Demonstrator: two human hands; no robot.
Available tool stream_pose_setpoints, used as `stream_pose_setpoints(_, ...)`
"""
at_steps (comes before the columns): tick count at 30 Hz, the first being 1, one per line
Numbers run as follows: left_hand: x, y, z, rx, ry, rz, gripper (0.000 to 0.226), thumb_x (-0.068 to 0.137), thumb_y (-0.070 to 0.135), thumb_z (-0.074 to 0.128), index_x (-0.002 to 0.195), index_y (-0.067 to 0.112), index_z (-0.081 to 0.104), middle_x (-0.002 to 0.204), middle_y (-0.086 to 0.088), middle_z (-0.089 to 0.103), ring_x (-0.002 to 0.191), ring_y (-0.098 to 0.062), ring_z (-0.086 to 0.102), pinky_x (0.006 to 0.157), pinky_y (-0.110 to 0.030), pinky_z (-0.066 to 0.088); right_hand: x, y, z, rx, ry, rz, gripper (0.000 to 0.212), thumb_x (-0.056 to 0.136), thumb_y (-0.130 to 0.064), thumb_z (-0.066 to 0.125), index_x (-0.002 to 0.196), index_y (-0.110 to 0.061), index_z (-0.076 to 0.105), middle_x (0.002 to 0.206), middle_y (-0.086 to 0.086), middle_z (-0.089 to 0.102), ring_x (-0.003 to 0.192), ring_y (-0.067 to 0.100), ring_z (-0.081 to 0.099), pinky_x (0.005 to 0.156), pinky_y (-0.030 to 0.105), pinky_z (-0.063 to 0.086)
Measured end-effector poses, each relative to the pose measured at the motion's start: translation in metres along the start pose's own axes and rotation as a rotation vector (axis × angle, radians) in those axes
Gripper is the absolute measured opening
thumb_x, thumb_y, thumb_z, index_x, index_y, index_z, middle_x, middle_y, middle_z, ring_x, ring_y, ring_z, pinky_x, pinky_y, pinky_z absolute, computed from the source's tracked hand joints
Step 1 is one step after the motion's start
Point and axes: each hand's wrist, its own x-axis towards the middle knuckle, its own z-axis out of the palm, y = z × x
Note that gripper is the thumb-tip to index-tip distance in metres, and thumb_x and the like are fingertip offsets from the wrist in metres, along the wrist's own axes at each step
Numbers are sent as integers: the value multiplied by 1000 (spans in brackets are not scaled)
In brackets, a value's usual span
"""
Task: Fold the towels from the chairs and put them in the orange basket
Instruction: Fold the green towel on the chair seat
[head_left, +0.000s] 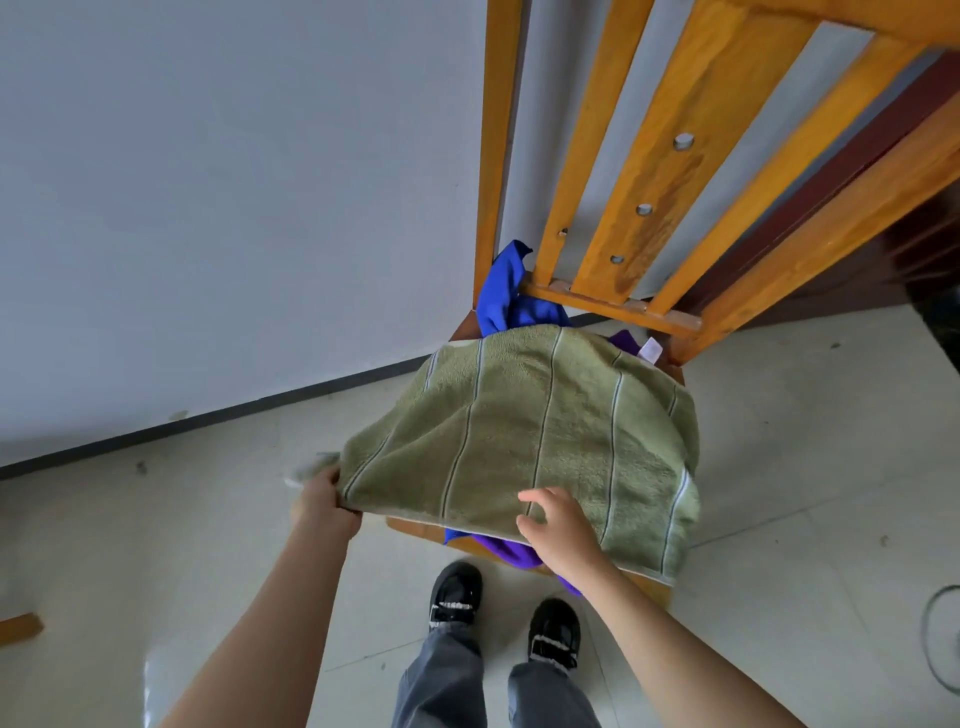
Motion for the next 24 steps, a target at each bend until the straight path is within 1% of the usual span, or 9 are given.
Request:
stream_pose_setpoints(3,-22,-2,16,364,39,617,21,89,11,56,68,13,51,63,-1,49,57,-9,46,57,-29,39,3,-6,-12,90,68,-13,31,91,-16,50,121,-15,56,123,3,49,115,17,49,91,23,34)
stream_pose_setpoints(5,-41,-16,27,634,-149,1007,31,85,17,57,57,13,45,54,5,47,48,-1,35,52,-29,29,5,-6,-23,212,131,37,27,92,-15,50,118,-12,58,122,5,50,116,17,49,91,23,34)
stream_pose_setpoints(6,-47,-26,29,786,-291,1220,26,82,22,55,59,10,50,58,6,57,48,-2,41,51,-29,32,6,-5,-30,317,162,84,26,93,-16,50,117,-10,59,121,6,52,116,18,50,91,25,36)
stream_pose_setpoints(8,-54,-52,35,1092,-598,1611,19,77,25,51,89,17,63,96,3,73,68,-3,60,53,-24,45,5,0,-47,605,199,201,29,96,-23,47,116,-7,59,118,8,57,109,18,53,90,28,38)
stream_pose_setpoints(10,-53,-82,38,1332,-790,1817,37,74,23,49,109,30,58,111,4,71,72,-4,67,48,-18,51,0,3,-61,896,143,272,39,99,-37,34,111,-9,59,112,9,60,99,20,57,89,33,42)
stream_pose_setpoints(14,-53,-135,30,1587,-1009,1606,46,70,31,44,114,35,56,108,13,70,68,-4,70,44,-16,51,-9,17,-71,1137,-15,377,51,96,-50,23,94,-15,60,90,4,63,82,15,58,66,30,45)
stream_pose_setpoints(18,-47,-159,25,1846,-964,1147,79,67,52,15,134,28,50,141,13,49,119,-13,57,89,-23,48,-15,44,-56,972,12,446,12,90,-16,57,96,-8,63,58,1,54,53,11,47,48,21,43)
stream_pose_setpoints(20,-47,-161,25,1945,-966,1005,87,63,57,8,138,29,45,145,15,42,127,-12,49,99,-24,41,-15,57,-44,888,41,499,17,87,1,58,101,-5,64,51,0,52,48,10,45,45,19,43)
stream_pose_setpoints(24,-48,-162,29,1956,-903,981,58,85,46,31,133,22,52,137,7,53,121,-16,54,95,-25,43,-14,69,-36,1043,114,540,9,89,-2,55,95,-3,62,64,7,57,54,14,50,53,23,40)
